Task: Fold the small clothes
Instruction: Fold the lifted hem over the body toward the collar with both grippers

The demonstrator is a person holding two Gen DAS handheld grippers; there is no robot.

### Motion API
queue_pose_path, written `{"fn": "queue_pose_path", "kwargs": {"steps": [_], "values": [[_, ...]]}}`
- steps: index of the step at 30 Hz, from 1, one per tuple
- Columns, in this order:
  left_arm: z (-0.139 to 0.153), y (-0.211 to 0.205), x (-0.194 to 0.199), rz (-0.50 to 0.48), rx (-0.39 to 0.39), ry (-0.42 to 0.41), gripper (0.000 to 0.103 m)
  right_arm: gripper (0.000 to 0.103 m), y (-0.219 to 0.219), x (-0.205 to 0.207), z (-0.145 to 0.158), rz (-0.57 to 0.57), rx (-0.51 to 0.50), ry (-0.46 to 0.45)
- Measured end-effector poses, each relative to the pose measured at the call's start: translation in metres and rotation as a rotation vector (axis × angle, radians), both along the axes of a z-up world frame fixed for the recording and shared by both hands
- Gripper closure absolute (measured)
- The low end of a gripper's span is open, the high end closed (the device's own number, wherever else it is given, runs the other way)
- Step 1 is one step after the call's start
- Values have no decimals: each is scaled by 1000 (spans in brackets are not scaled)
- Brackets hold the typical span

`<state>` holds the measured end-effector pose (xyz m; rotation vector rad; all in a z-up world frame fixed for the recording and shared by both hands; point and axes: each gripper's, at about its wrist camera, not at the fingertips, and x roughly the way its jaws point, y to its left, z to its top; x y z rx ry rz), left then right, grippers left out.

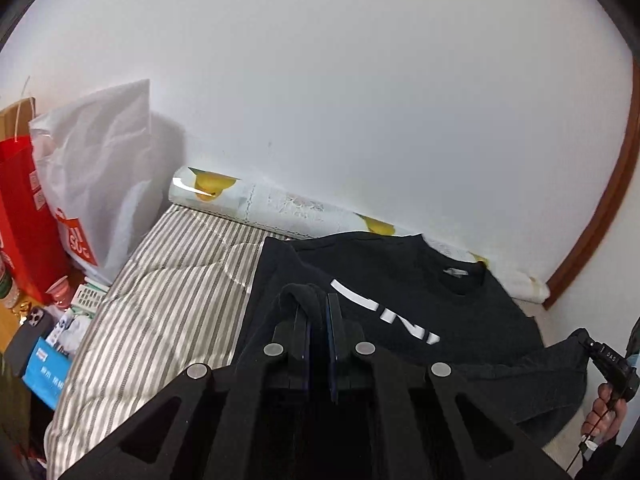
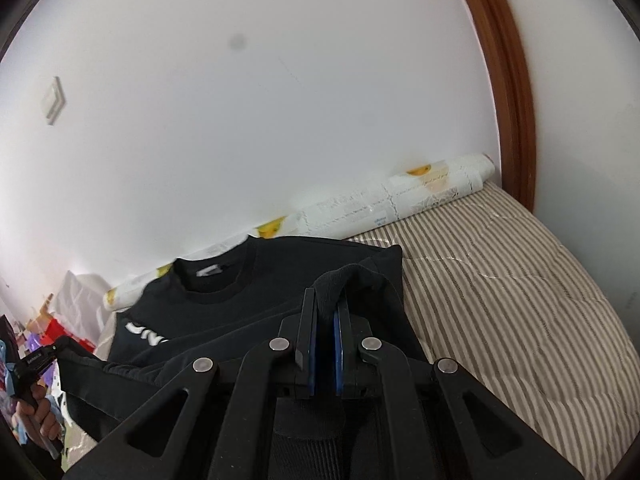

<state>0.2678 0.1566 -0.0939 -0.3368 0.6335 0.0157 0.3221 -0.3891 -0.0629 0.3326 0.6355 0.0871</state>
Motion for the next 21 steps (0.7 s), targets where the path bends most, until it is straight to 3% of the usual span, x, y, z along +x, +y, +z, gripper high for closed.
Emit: {"fn": "queue_pose_path", "kwargs": {"steps": [8, 16, 19, 21], "values": [[-34, -1, 38, 18, 28, 58, 96, 97, 4, 39, -51, -42, -66, 84], [-50, -1, 47, 18, 42, 113, 94, 95, 12, 52, -63, -56, -145, 159], [-45, 3, 40, 13, 19, 128, 86, 90, 13, 44, -54, -51, -165, 165], [-41, 4, 31, 12, 18, 127, 70, 87, 15, 31, -44, -45, -173, 157]]}}
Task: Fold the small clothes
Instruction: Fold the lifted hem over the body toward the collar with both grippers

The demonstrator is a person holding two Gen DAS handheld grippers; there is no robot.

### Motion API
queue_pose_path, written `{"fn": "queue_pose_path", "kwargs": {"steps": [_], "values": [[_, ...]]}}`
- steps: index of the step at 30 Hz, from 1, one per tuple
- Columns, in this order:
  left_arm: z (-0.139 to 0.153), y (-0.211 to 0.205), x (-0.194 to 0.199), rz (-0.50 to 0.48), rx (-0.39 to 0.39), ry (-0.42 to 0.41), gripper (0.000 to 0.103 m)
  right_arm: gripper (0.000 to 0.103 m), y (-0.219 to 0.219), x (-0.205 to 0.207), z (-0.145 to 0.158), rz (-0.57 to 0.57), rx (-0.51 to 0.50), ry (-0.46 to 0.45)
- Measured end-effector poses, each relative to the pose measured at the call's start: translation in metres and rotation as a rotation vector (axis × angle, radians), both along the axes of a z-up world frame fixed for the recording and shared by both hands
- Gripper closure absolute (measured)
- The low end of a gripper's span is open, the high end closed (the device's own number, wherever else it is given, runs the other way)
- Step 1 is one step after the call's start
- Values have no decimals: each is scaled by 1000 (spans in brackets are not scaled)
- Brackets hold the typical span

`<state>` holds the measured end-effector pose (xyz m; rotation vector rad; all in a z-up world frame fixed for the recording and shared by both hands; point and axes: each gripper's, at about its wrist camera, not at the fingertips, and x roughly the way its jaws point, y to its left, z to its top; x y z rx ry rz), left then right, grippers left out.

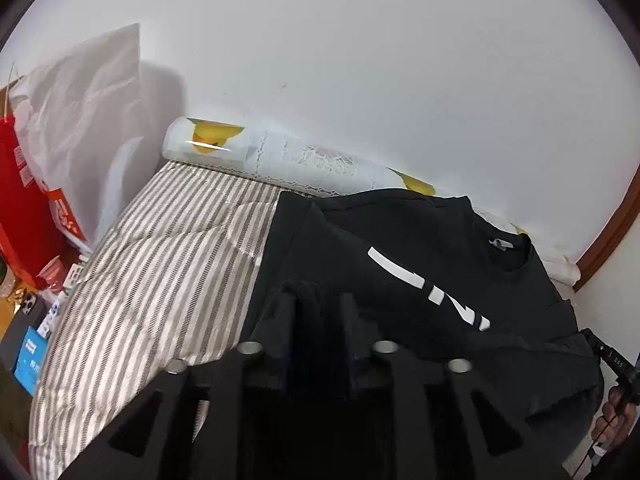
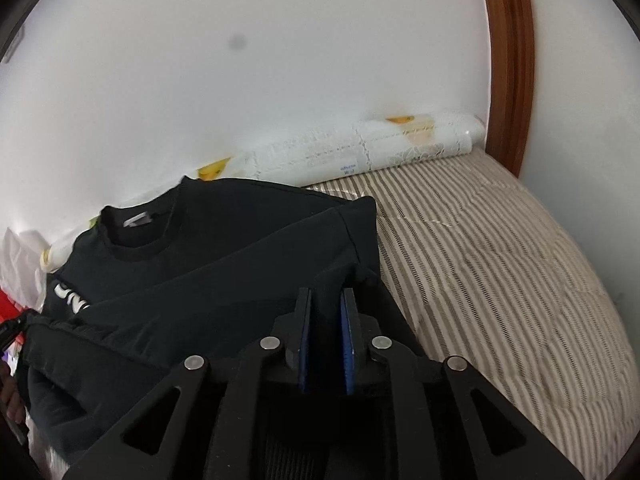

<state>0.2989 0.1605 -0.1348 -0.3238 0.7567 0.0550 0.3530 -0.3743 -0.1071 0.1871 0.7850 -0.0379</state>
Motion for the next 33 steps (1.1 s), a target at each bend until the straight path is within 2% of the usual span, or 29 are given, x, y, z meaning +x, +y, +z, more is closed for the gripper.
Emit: {"fn": "queue_pose_path", "kwargs": {"steps": [3, 7, 12, 15, 21, 24, 28, 33], "values": [[5, -1, -17, -16, -1, -16, 60, 86, 6, -23, 15, 28, -11, -19], [12, -9, -43, -50, -12, -18, 60, 86, 19, -56, 30, 76, -17, -49], [10, -31, -78, -117, -32, -14, 59, 86, 37, -80, 21, 171, 1, -16], [0, -44, -85, -153, -32, 5, 59, 87, 46, -90, 7, 212, 7, 12], [-16, -61, -74, -173, -17, 30, 56, 87, 47, -89, -12, 194, 53, 49], [-17, -67, -64, -171, 8, 25, 54, 87, 51, -85, -16, 199, 36, 56], [-14, -70, -50, -155, 32, 21, 54, 88, 52, -69, -15, 192, 22, 57], [-12, -67, -23, -136, 18, 31, 54, 88, 54, -32, -13, 167, 5, 76]]}}
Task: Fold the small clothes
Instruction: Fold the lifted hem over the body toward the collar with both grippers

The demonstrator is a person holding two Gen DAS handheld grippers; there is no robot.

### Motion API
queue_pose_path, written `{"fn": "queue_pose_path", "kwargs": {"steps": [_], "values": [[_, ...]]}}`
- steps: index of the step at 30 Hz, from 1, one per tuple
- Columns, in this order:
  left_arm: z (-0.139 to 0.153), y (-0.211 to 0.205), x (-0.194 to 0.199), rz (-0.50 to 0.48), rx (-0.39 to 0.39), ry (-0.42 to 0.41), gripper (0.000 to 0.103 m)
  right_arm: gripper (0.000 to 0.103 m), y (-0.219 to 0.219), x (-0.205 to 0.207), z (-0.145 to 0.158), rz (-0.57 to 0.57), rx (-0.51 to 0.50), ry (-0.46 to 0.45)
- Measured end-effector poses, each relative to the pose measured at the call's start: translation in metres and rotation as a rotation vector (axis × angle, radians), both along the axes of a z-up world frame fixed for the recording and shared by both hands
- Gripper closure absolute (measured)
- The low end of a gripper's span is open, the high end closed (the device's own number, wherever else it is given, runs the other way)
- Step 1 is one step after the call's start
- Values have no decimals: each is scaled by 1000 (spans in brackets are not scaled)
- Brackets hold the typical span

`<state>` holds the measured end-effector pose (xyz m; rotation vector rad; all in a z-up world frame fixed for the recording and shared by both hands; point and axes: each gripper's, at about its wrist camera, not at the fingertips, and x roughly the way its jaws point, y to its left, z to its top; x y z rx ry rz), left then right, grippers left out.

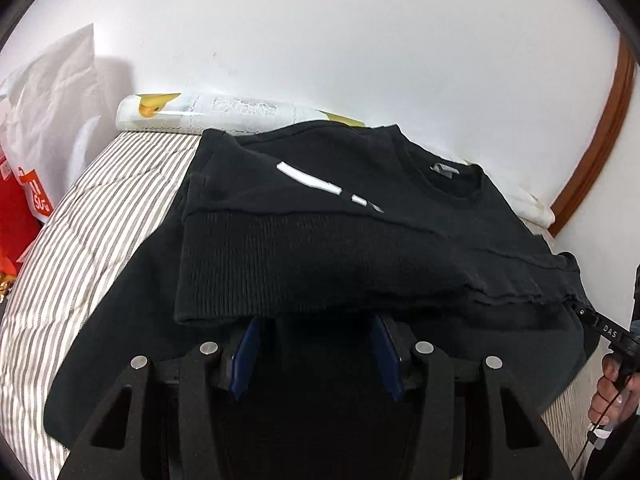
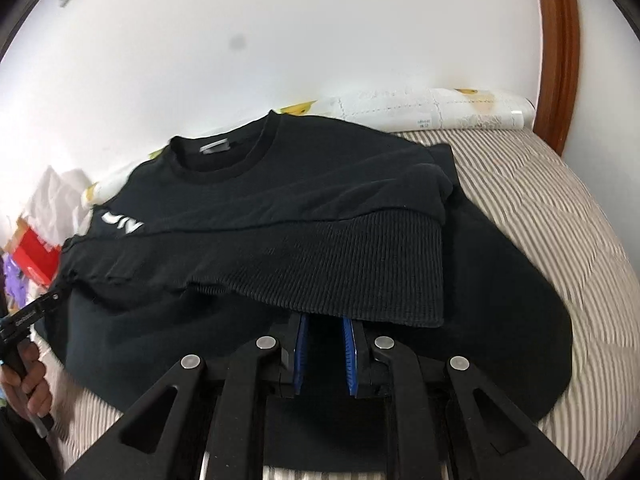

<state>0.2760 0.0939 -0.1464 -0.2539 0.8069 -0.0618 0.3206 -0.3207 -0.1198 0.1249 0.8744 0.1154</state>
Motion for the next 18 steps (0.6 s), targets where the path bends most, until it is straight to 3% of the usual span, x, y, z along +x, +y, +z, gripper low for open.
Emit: {"fn": "queue_pose_path", "kwargs": {"steps": [12, 18], "values": [[23, 22, 80, 29, 37, -27, 55, 90, -6, 101, -1, -77, 29, 61], [21, 44, 100, 55, 58, -22, 55, 83, -18, 115, 9, -95, -24, -10]]}}
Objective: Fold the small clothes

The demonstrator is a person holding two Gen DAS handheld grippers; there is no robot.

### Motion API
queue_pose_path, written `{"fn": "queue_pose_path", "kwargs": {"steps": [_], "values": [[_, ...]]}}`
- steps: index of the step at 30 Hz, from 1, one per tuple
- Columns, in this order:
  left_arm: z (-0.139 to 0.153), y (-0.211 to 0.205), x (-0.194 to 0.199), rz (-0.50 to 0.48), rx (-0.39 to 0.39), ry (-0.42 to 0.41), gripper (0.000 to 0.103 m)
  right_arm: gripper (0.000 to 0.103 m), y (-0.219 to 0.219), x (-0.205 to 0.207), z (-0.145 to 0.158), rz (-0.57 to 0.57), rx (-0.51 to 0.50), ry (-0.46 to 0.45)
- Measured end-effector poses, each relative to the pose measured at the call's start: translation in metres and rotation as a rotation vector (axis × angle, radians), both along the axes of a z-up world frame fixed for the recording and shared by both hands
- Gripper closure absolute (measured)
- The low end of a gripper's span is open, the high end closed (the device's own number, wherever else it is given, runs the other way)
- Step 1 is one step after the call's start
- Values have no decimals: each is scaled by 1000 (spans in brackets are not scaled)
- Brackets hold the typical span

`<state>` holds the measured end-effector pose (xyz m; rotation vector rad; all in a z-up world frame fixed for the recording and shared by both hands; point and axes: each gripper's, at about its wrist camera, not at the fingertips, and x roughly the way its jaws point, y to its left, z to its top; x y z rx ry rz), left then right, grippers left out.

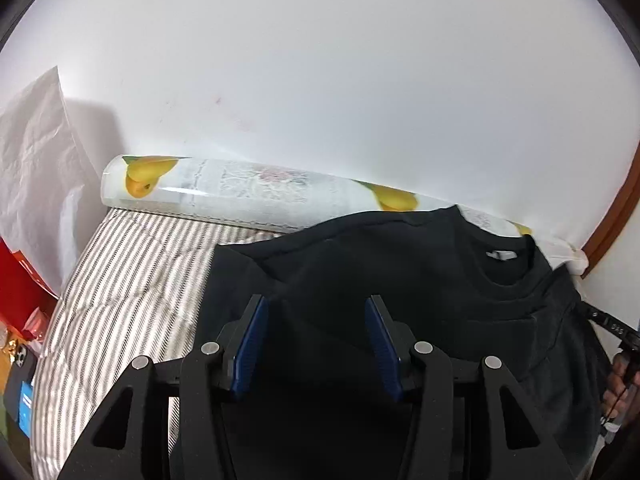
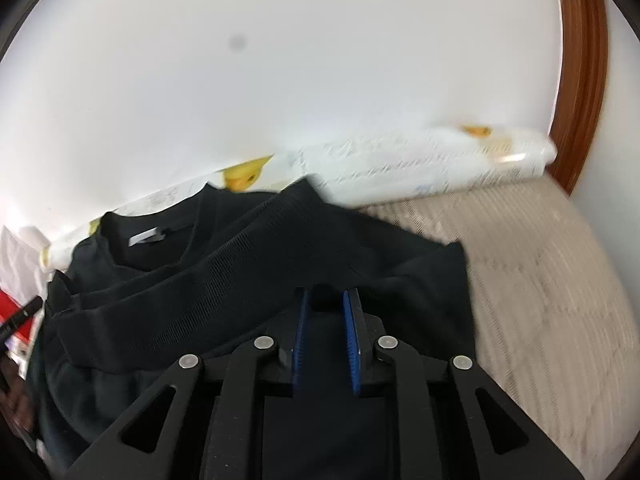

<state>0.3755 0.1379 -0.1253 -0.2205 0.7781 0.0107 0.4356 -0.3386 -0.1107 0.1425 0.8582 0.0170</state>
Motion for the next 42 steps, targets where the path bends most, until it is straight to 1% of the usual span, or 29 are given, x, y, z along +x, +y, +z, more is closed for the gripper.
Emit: {"fn": "queue_pose_path", "kwargs": {"steps": [1, 3, 6, 10, 11, 12, 14, 15, 16, 17, 18, 19, 20, 21, 23, 25, 26, 28, 30, 31, 32, 34, 36, 38, 42], "values": [[-3, 3, 3, 1, 4, 7, 55, 82, -5, 1, 1, 1, -14, -12], [-7, 3, 9, -5, 13, 20, 55, 75, -13, 1, 0, -5, -17, -22], [-12, -3, 20, -34, 41, 32, 56, 66, -29, 9, -6, -16, 17, 0], [-15, -12, 29, -48, 89, 38, 61, 62, -29, 23, -15, -11, 10, 37], [-16, -13, 30, -48, 96, 39, 64, 61, -28, 28, -18, -4, 6, 49], [-16, -14, 32, -47, 101, 42, 70, 61, -26, 30, -20, 0, 4, 54], [-17, -15, 33, -34, 101, 42, 79, 61, -23, 35, -24, 6, -15, 69], [-17, -13, 32, -31, 92, 39, 84, 63, -21, 37, -25, 8, -29, 76], [-16, -11, 31, -29, 80, 32, 87, 68, -18, 38, -26, 15, -39, 74], [-15, -9, 30, -29, 67, 21, 90, 84, -16, 38, -26, 31, -36, 70], [-13, -8, 28, -27, 60, 8, 92, 94, -12, 36, -25, 56, -38, 60], [-10, -6, 24, -18, 60, -9, 92, 97, -10, 34, -23, 56, -57, 45], [-8, -4, 22, -12, 60, -25, 93, 97, -9, 32, -20, 55, -64, 25], [-4, 0, 18, -1, 57, -51, 93, 98, -11, 27, -13, 54, -48, -20], [5, 11, 10, 30, 46, -96, 93, 98, -22, 17, 3, 14, -7, -106], [7, 22, 8, 44, -1, -110, 93, 98, -35, 13, 13, -32, 36, -156], [5, 26, 9, 55, -12, -111, 93, 98, -41, 13, 15, -60, 54, -174], [-1, 25, 13, 60, -2, -98, 93, 98, -41, 18, 10, -70, 37, -160], [-9, 21, 19, 59, 20, -61, 93, 98, -30, 27, -9, -78, -39, -96], [-13, 19, 20, 60, 29, -44, 93, 98, -27, 30, -15, -77, -51, -70], [-16, 18, 23, 61, 25, -35, 93, 98, -26, 37, -24, -76, -51, -20], [-19, 21, 24, 60, 5, -20, 92, 98, -35, 39, -27, -79, -7, -1], [-23, 23, 25, 62, -5, -4, 91, 97, -41, 39, -31, -77, 14, 17], [-26, 23, 25, 69, -4, 16, 89, 97, -40, 41, -34, -76, 12, 32], [-29, 20, 25, 73, 15, 28, 87, 96, -35, 42, -36, -72, -18, 37]]}}
